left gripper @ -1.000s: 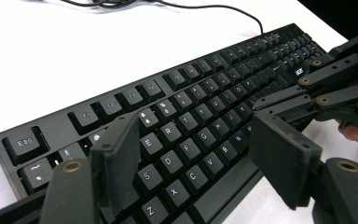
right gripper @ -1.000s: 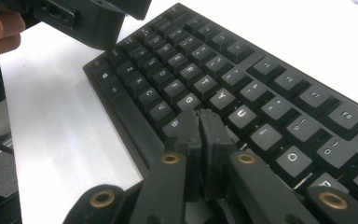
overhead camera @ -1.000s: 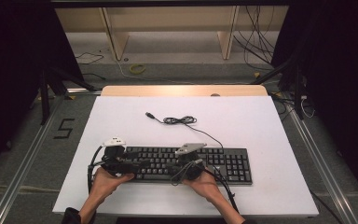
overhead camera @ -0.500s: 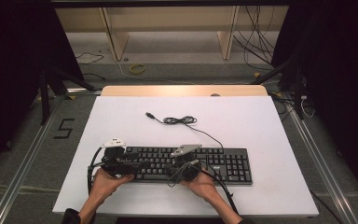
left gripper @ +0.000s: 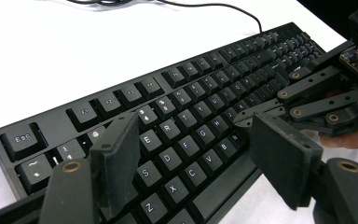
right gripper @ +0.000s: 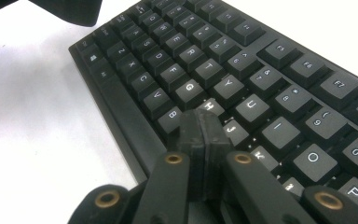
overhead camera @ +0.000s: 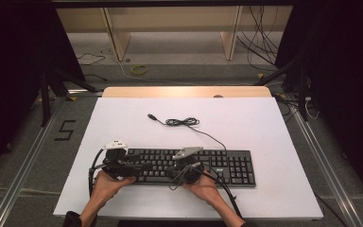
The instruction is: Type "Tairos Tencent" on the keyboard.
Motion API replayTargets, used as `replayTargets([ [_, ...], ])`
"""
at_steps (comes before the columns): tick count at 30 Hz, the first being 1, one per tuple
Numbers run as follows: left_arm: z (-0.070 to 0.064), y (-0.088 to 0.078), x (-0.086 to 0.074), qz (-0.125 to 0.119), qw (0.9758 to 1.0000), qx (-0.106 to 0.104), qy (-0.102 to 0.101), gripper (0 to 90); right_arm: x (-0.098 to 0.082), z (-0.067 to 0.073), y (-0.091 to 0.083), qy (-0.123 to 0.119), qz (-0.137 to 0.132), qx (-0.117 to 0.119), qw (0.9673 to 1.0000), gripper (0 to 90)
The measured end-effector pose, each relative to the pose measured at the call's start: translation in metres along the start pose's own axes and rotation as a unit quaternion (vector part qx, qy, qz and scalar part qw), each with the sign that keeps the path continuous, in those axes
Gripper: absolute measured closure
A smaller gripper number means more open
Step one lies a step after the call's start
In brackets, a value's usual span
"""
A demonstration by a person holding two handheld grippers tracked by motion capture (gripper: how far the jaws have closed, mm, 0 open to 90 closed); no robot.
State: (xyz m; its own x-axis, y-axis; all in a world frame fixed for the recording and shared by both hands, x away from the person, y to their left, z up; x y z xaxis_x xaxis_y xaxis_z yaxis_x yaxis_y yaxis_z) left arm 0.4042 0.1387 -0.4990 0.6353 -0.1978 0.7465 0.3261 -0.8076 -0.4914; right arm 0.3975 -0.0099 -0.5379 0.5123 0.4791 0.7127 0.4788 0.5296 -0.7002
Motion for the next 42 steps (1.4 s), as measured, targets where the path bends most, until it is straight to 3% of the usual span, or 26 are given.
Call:
replayTargets([
  [11, 0.001, 0.000, 0.001, -0.002, 1.0000, 0.001, 0.000, 32.9, 0.006, -0.002, -0.010, 0.020, -0.020, 0.008, 0.9996, 88.4],
  [23, 0.001, 0.000, 0.001, -0.002, 1.0000, 0.003, 0.002, 32.8, 0.009, -0.005, -0.017, 0.023, -0.029, 0.009, 0.9993, 82.9],
  [42, 0.002, 0.001, 0.001, -0.002, 1.0000, 0.001, 0.005, 32.8, 0.004, -0.011, -0.044, 0.038, -0.055, 0.016, 0.9976, 48.9],
])
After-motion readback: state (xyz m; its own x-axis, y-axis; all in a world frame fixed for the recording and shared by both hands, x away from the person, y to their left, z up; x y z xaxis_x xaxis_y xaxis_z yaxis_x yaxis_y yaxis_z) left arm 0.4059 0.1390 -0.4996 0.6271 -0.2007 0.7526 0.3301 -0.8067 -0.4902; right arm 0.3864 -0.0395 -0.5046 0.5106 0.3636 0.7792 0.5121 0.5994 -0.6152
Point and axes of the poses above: each handheld gripper's, and its own axes: y roughly forward along the jaws, x roughly out of its top, z roughly to its left, the point moved 8 cm from there along y, roughly forward along the jaws, and after that the axes turned 12 degrees about -x, right-handed, at the moved point
